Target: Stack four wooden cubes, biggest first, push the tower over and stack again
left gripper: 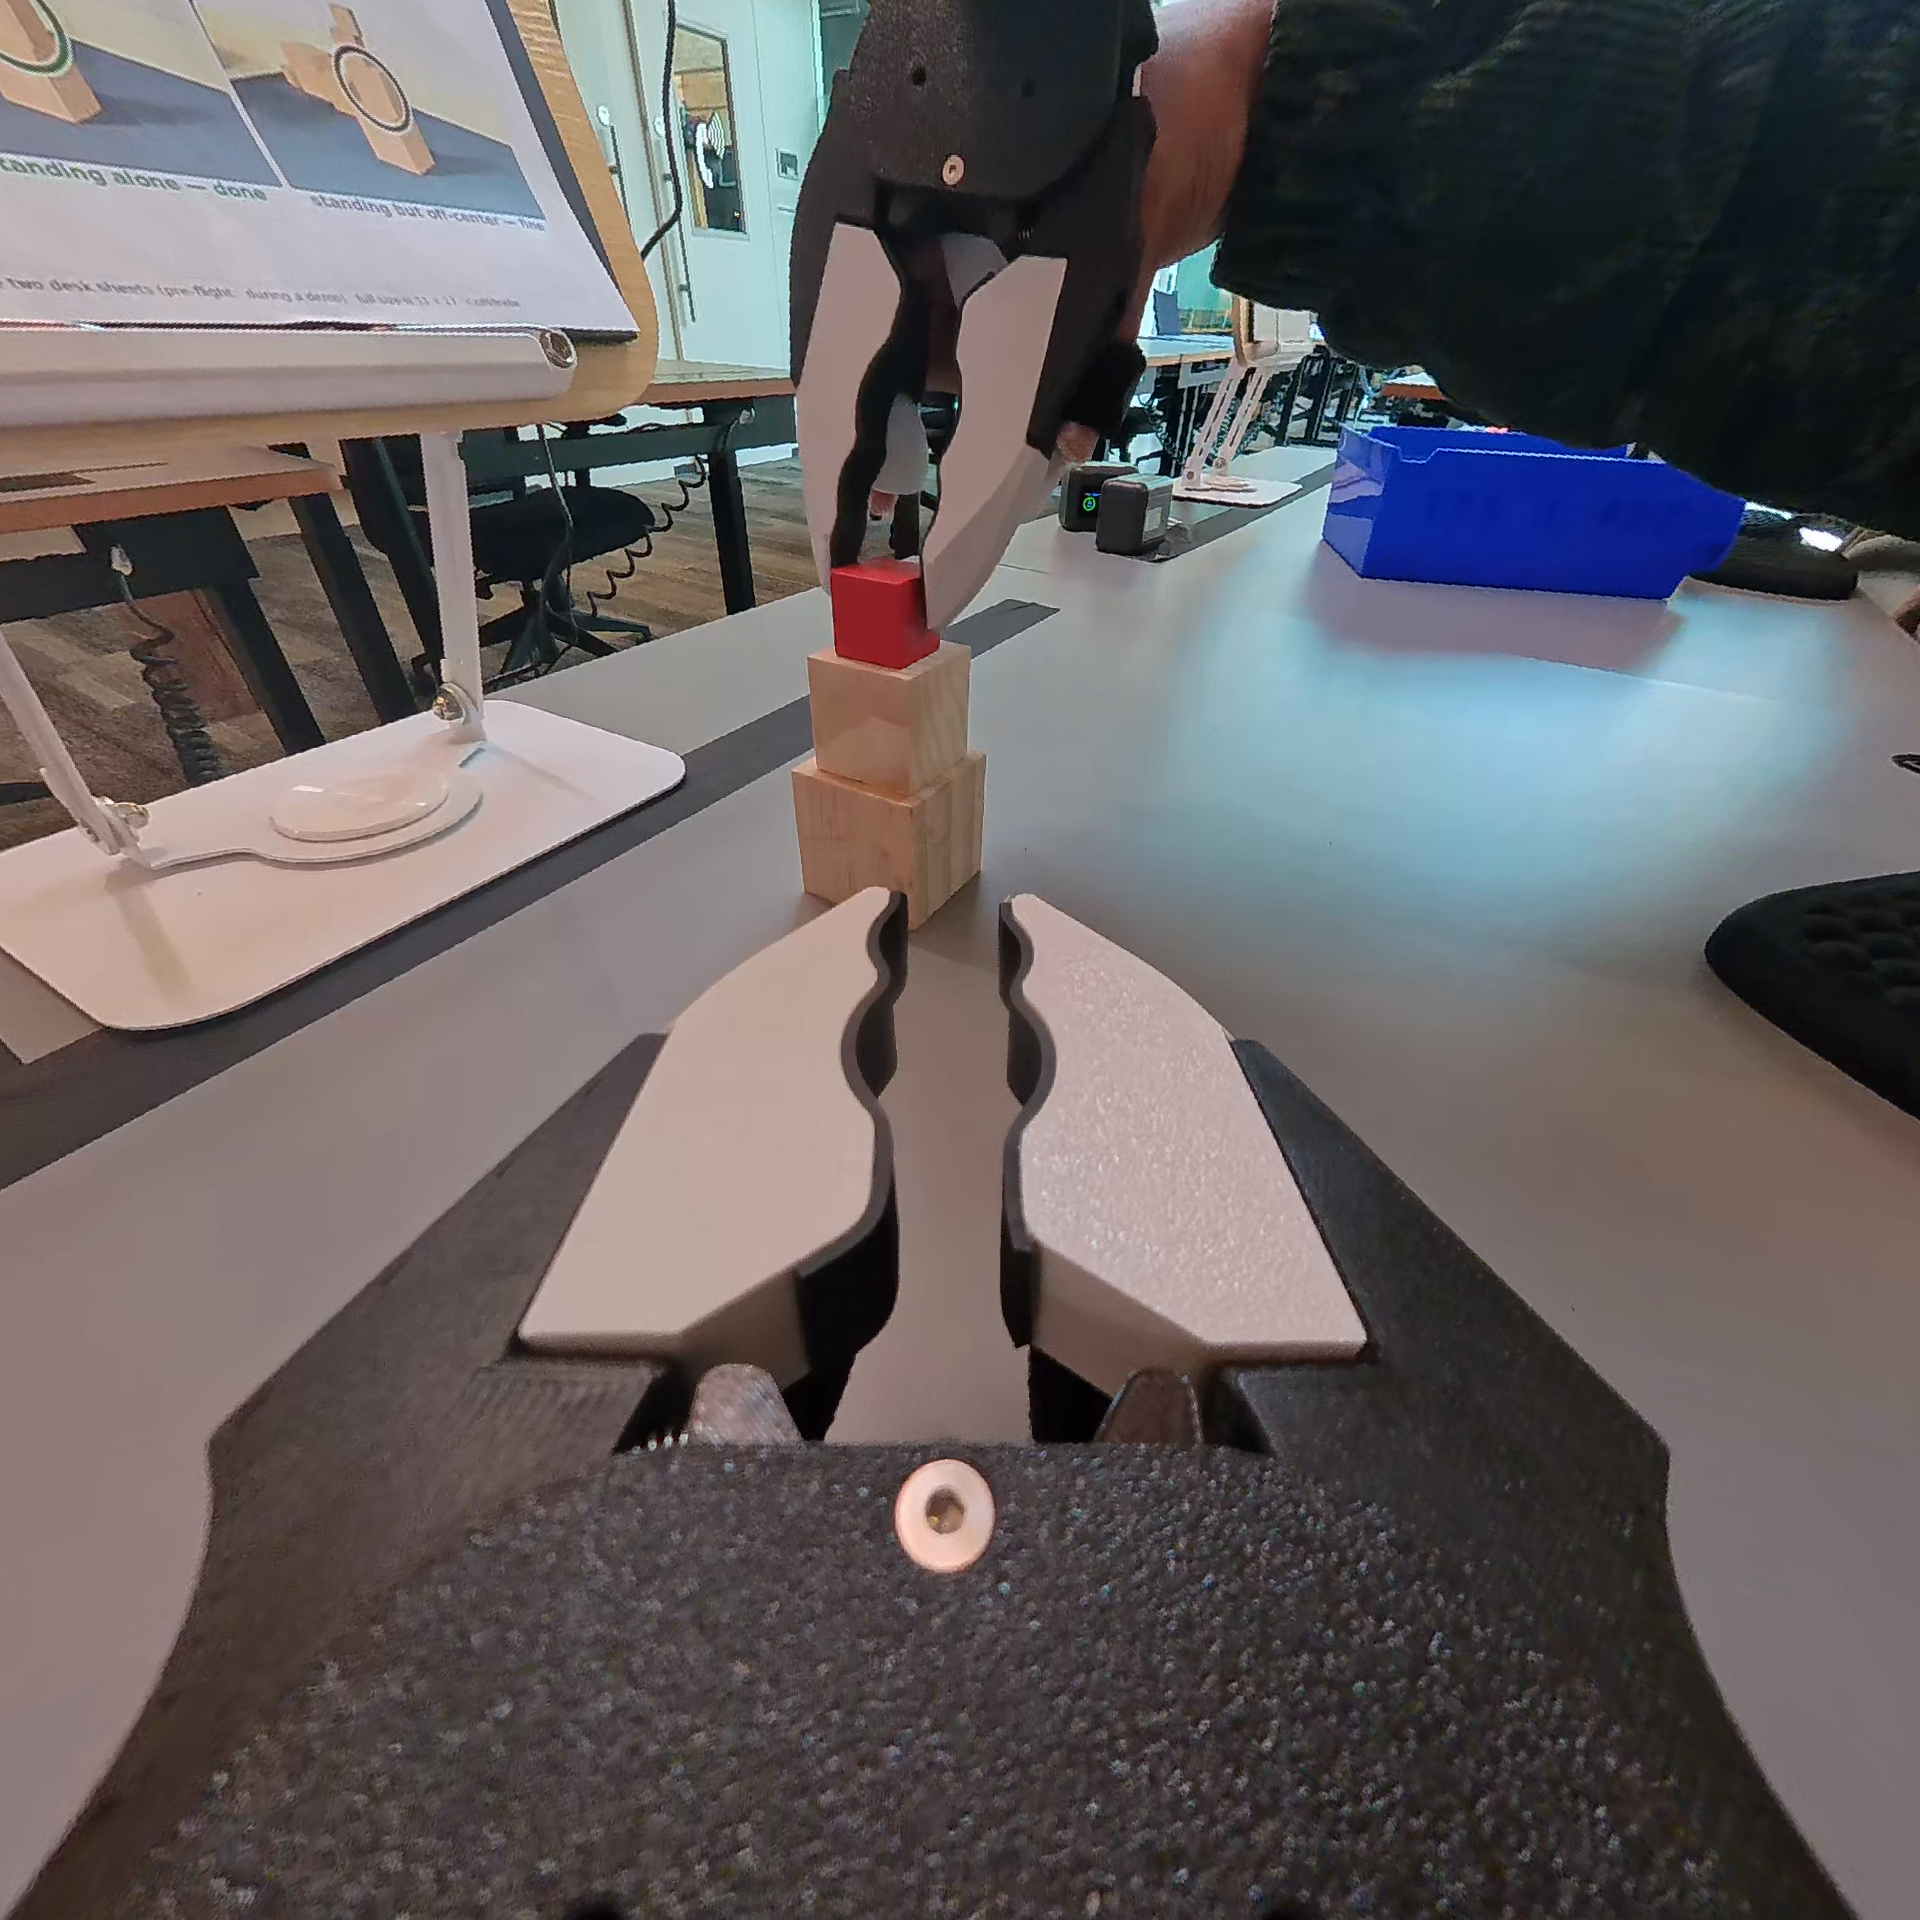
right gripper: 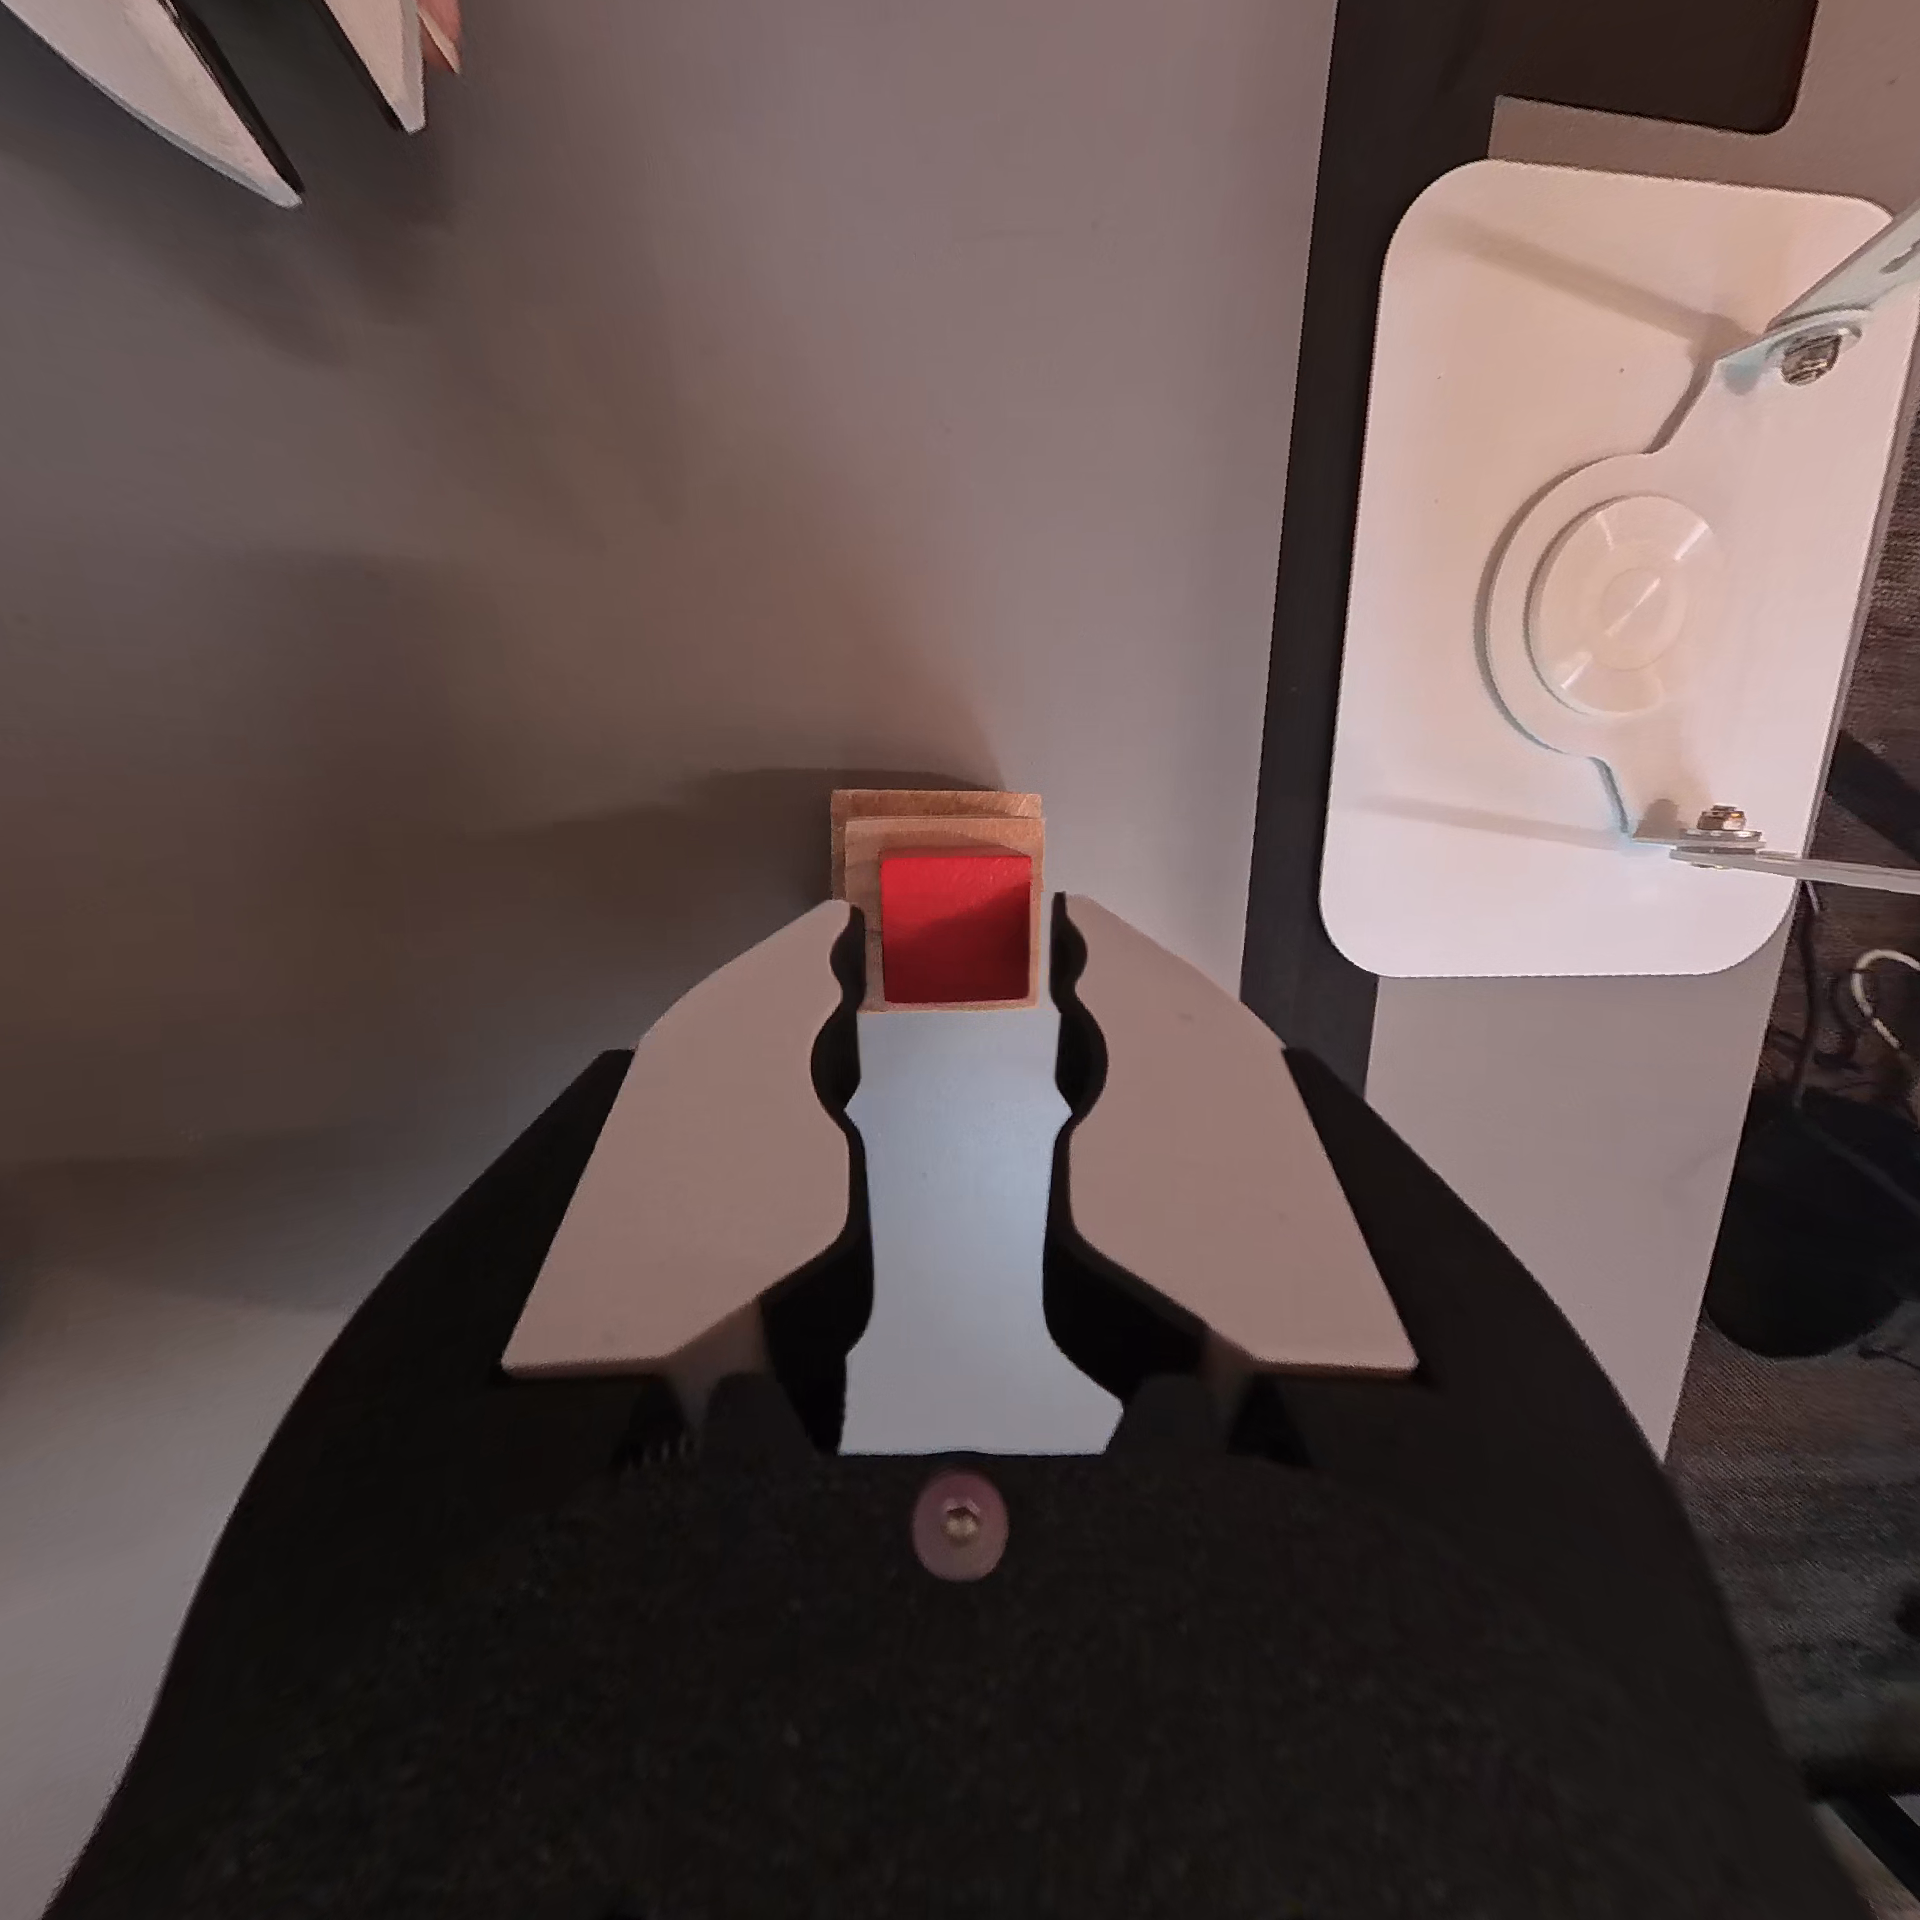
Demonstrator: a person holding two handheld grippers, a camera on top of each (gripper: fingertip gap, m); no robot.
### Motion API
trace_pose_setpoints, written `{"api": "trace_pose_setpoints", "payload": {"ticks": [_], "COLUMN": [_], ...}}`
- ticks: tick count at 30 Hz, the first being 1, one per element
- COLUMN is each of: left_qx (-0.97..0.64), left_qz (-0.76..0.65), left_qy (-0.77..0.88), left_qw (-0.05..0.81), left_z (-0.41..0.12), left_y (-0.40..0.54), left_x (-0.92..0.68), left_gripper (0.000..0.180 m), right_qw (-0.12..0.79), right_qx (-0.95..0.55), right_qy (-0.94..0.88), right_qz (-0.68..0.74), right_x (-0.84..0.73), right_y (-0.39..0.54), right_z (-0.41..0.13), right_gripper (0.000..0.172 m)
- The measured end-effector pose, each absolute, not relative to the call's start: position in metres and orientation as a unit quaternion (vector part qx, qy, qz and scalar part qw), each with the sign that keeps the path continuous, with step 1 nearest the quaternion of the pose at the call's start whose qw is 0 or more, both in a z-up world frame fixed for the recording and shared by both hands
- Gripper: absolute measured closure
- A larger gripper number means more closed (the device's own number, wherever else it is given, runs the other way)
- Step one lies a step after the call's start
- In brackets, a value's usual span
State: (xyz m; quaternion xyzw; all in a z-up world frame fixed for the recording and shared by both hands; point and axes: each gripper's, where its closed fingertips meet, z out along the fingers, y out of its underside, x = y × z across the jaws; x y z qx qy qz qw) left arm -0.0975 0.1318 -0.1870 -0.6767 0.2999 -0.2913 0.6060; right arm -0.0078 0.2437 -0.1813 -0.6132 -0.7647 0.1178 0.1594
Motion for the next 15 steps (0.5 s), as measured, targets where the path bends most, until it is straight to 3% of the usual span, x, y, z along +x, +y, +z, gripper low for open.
{"api": "trace_pose_setpoints", "payload": {"ticks": [9,15], "left_qx": [-0.675,-0.673], "left_qz": [-0.292,-0.289], "left_qy": [0.297,0.297], "left_qw": [0.609,0.613], "left_z": [-0.185,-0.184], "left_y": [0.132,0.132], "left_x": [-0.099,-0.099], "left_gripper": [0.164,0.164], "right_qw": [0.228,0.198], "right_qx": [-0.666,-0.786], "right_qy": [-0.697,-0.583], "right_qz": [0.135,0.062], "right_x": [0.019,0.096], "right_y": [0.273,0.322], "right_z": [-0.144,-0.201], "right_gripper": [0.134,0.135]}}
